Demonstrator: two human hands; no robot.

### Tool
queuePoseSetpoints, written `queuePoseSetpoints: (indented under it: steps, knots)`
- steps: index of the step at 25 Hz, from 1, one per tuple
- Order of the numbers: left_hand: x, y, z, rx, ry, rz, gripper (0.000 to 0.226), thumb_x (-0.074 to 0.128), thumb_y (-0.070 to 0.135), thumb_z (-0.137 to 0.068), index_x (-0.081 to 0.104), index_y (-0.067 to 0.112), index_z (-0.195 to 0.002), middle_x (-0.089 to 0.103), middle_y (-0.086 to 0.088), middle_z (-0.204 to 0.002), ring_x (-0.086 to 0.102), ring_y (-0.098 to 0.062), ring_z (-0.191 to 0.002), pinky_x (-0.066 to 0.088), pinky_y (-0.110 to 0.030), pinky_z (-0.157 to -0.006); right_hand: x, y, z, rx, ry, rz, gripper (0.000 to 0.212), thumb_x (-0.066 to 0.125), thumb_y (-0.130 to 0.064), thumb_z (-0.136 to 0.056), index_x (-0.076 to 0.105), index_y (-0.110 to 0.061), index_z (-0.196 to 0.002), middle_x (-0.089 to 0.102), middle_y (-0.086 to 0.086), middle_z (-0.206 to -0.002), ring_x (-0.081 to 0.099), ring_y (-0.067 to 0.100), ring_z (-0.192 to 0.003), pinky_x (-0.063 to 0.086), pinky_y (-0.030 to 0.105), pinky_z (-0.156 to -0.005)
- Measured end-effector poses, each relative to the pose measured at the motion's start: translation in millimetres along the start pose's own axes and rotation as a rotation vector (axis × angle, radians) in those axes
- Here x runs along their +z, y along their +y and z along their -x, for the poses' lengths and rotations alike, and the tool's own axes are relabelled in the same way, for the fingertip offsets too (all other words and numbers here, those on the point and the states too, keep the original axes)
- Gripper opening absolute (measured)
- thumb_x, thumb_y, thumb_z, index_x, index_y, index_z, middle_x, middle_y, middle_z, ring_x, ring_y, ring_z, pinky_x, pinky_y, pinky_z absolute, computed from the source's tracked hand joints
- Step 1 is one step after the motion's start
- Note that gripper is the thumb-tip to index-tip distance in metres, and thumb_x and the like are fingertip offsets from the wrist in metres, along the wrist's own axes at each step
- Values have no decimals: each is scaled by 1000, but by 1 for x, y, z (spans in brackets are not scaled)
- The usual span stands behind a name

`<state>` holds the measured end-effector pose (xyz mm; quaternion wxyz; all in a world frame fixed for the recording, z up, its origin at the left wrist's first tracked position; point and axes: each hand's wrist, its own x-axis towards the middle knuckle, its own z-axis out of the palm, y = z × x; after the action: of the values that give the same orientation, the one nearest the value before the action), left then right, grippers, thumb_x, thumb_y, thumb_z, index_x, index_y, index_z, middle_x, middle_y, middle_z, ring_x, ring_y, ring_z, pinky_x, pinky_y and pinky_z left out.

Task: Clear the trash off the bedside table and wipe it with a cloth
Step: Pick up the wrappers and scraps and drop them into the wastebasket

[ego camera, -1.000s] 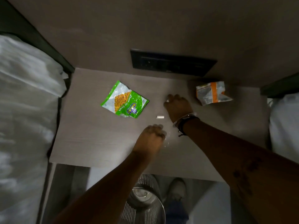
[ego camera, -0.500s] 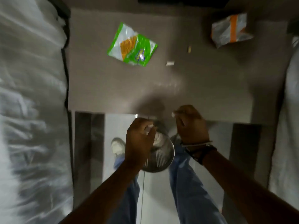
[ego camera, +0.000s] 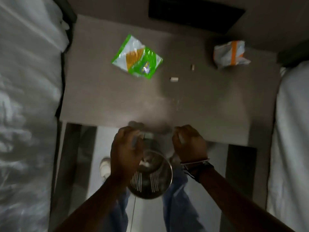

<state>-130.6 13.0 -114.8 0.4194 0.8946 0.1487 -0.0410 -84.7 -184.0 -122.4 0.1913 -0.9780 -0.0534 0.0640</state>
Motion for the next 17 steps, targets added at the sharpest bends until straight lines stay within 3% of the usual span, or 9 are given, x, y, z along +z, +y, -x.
queuePoseSetpoints:
  steps: [2, 4, 7, 10, 13, 17]
  knots:
    - [-4, 28, -67, 243, 64, -187, 33, 61, 20, -89, 66, 11, -120, 66, -10, -119, 61, -22, -104, 52, -36, -89, -26, 16, -74, -26, 227, 43, 16, 54, -22, -82, 66, -12, -84, 68, 14, -85, 64, 36, -77, 55, 39, -63]
    - [-6, 46, -129, 385, 49, -391, 49, 64, 19, -80, 62, 4, -127, 63, -19, -125, 59, -35, -107, 48, -43, -91, -48, 33, -141, 56, 313, 38, 32, 61, -23, -80, 64, -7, -107, 64, 24, -112, 60, 43, -100, 52, 47, -83]
    - [-6, 59, -196, 300, -96, -668, 86, 68, 31, -72, 37, -1, -146, 40, -27, -148, 38, -42, -137, 29, -53, -113, -66, 62, -213, 315, 227, 146, 69, 64, -40, -76, 41, -16, -136, 35, 25, -146, 37, 45, -129, 36, 56, -102]
    - [4, 47, -236, 214, -278, -843, 106, 68, 48, -74, 16, 3, -154, 19, -22, -161, 16, -35, -151, 8, -53, -122, -69, 96, -250, 493, 70, 207, 84, 62, -55, -74, 26, -22, -143, 25, 23, -151, 28, 47, -134, 25, 67, -107]
    - [17, 35, -243, 167, -332, -852, 98, 67, 56, -71, 31, 8, -149, 33, -19, -155, 32, -33, -143, 21, -45, -118, -50, 112, -253, 459, -56, 265, 75, 59, -48, -82, 25, -21, -143, 23, 26, -149, 23, 53, -134, 25, 71, -105]
    - [25, 36, -241, 300, -280, -884, 53, 55, 40, -79, 61, 8, -121, 60, -21, -122, 59, -40, -106, 44, -41, -91, -48, 114, -260, 393, -10, 226, 57, 63, -18, -81, 40, -13, -132, 35, 28, -139, 36, 54, -122, 43, 65, -94]
